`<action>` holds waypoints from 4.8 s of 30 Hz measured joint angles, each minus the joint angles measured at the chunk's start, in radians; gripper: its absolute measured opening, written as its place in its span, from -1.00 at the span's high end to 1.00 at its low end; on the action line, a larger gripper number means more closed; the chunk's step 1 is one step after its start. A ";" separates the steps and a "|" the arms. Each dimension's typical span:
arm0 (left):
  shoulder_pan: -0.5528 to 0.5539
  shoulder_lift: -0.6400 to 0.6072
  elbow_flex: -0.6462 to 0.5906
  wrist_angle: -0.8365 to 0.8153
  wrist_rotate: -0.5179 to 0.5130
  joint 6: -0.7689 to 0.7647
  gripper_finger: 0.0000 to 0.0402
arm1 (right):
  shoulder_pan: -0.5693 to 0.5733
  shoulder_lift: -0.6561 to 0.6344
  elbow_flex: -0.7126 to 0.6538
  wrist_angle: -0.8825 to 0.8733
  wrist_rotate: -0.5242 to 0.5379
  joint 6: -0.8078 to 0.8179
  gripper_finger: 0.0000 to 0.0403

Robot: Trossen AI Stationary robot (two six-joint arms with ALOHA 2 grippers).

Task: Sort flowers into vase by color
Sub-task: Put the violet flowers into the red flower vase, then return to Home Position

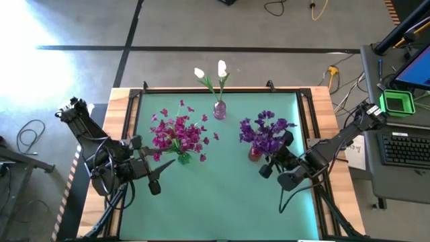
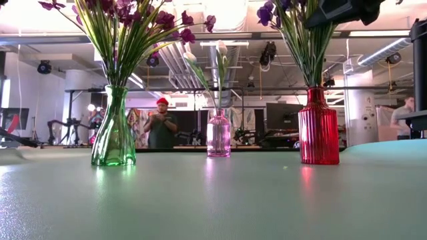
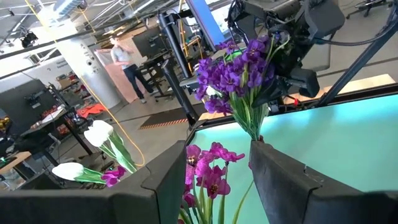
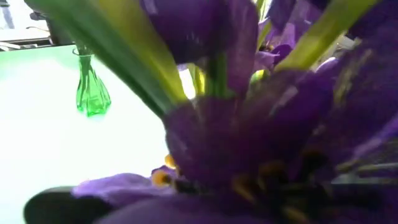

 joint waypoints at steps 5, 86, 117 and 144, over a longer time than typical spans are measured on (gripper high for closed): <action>0.000 0.000 0.000 0.000 0.000 0.000 0.18 | -0.003 0.005 0.003 0.001 -0.002 -0.006 0.78; -0.503 -0.219 -0.325 -0.370 0.316 -0.917 0.69 | 0.204 -0.752 -0.354 0.289 -0.782 -0.474 0.01; -0.348 -0.909 -0.793 -0.010 0.427 -0.400 1.00 | 0.200 -1.166 -0.731 0.777 -0.727 -0.752 0.49; -0.114 -0.959 -0.868 0.048 0.376 -0.271 1.00 | 0.170 -1.159 -0.921 1.040 -0.693 -0.887 0.60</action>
